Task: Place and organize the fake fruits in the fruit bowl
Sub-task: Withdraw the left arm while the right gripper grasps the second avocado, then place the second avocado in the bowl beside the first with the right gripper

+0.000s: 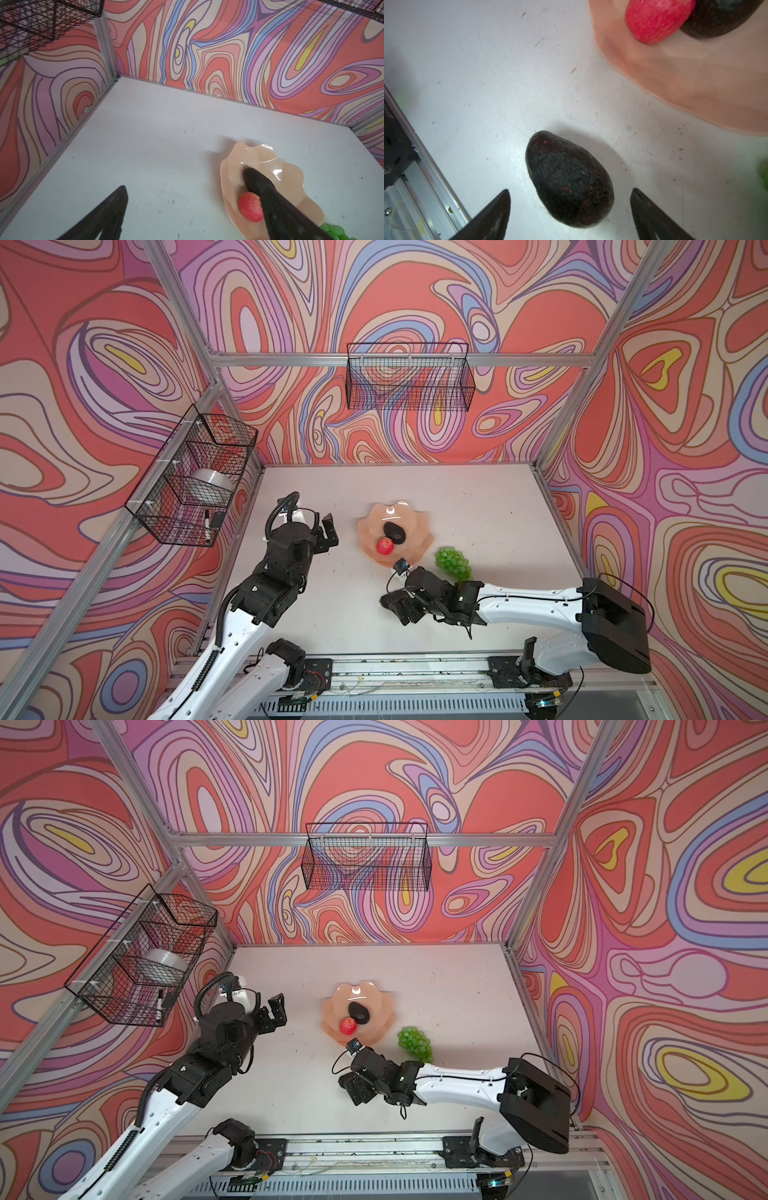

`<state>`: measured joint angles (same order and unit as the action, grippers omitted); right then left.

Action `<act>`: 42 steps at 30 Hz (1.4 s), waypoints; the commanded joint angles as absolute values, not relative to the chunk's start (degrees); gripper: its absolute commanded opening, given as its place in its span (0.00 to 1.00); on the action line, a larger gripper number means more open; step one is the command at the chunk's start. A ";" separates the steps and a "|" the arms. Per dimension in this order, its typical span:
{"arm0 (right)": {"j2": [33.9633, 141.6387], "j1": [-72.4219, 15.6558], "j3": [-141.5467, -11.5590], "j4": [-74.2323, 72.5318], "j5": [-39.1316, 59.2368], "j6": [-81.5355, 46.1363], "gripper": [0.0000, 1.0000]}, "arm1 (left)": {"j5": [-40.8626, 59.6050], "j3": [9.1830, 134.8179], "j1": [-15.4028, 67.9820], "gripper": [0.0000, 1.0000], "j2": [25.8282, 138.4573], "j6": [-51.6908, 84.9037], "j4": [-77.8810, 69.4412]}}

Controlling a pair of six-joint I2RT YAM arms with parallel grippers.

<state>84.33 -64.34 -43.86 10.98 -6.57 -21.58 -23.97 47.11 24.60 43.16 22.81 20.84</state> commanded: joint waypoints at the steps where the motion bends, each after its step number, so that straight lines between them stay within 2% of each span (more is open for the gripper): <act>1: 86.93 -64.87 -43.76 6.24 -6.68 -20.54 0.93 | -27.41 45.47 23.84 1.00 41.74 22.03 22.38; 7: 92.51 -64.95 -46.09 5.22 -7.22 -19.77 0.92 | -27.49 45.50 23.65 1.00 42.04 22.15 23.64; 10: 94.26 -64.95 -46.66 4.60 -7.08 -19.65 0.88 | -27.90 45.77 23.59 1.00 42.29 21.60 23.73; 19: 94.48 -64.95 -47.45 5.07 -7.62 -20.75 0.61 | -29.07 46.29 23.14 1.00 41.60 20.31 24.39; 24: 89.89 -64.95 -46.79 7.68 -7.23 -22.16 0.47 | -30.32 46.06 23.00 1.00 40.72 20.00 24.70; 26: 86.25 -64.95 -46.41 9.56 -7.10 -22.88 0.44 | -30.65 46.22 23.00 1.00 40.39 19.56 24.83; 29: 79.37 -64.89 -46.71 13.48 -7.95 -24.05 0.43 | -31.14 46.41 22.92 1.00 39.76 18.96 25.31; 33: 73.92 -64.38 -51.74 20.37 -14.78 -23.79 0.44 | -31.48 47.06 22.79 1.00 38.87 17.68 25.90; 38: 77.70 -57.63 -60.79 24.07 -18.35 -25.04 0.44 | -31.72 47.19 22.81 1.00 37.81 17.22 27.04; 42: 83.63 -50.10 -65.73 23.25 -16.73 -27.53 0.44 | -32.01 46.47 22.84 1.00 36.68 17.75 27.77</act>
